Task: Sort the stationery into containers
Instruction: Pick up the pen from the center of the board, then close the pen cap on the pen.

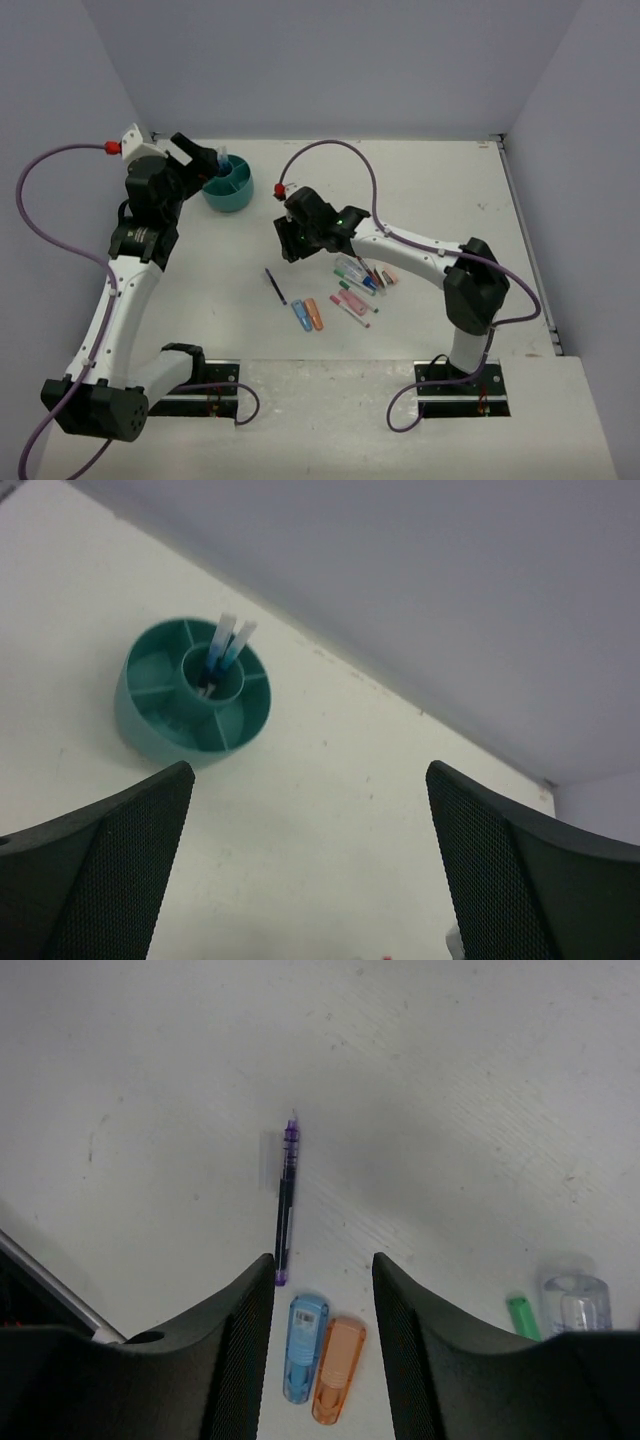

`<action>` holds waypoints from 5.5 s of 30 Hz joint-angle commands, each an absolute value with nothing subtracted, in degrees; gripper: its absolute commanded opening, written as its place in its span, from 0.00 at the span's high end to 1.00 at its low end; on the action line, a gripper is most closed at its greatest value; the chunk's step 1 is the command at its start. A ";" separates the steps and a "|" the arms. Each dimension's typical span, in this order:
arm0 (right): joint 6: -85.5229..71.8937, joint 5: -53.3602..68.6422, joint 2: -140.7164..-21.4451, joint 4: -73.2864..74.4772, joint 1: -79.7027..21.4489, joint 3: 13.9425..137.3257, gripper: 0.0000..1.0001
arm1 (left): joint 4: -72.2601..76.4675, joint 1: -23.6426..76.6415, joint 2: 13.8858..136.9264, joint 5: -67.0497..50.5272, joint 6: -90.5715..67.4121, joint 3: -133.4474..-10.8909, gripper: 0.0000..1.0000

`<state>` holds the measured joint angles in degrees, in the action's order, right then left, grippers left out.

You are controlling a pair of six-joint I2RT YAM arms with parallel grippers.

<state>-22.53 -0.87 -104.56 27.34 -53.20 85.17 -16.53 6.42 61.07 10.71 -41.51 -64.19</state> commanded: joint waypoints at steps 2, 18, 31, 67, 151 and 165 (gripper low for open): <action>-25.30 -2.87 -111.70 35.88 -56.91 93.46 0.55 | -27.50 6.33 58.18 3.38 -38.74 -58.47 0.00; -24.80 -3.60 -125.70 41.94 -60.17 102.58 0.58 | -33.19 6.40 53.68 15.17 -30.11 -49.64 0.00; -25.22 -12.24 -133.71 46.63 -60.28 108.81 0.72 | -31.99 6.33 51.43 15.79 -29.00 -49.05 0.00; -13.48 -14.57 -96.68 40.24 -44.21 91.27 1.00 | -29.09 32.69 75.33 20.83 -66.01 -45.24 0.25; -25.40 9.32 -69.99 -15.24 -51.95 56.22 1.00 | 2.81 32.87 46.44 -2.66 -44.12 -46.87 1.00; -24.83 10.24 -70.73 -13.93 -51.24 58.34 1.00 | 4.02 32.87 47.04 -4.69 -44.38 -46.03 1.00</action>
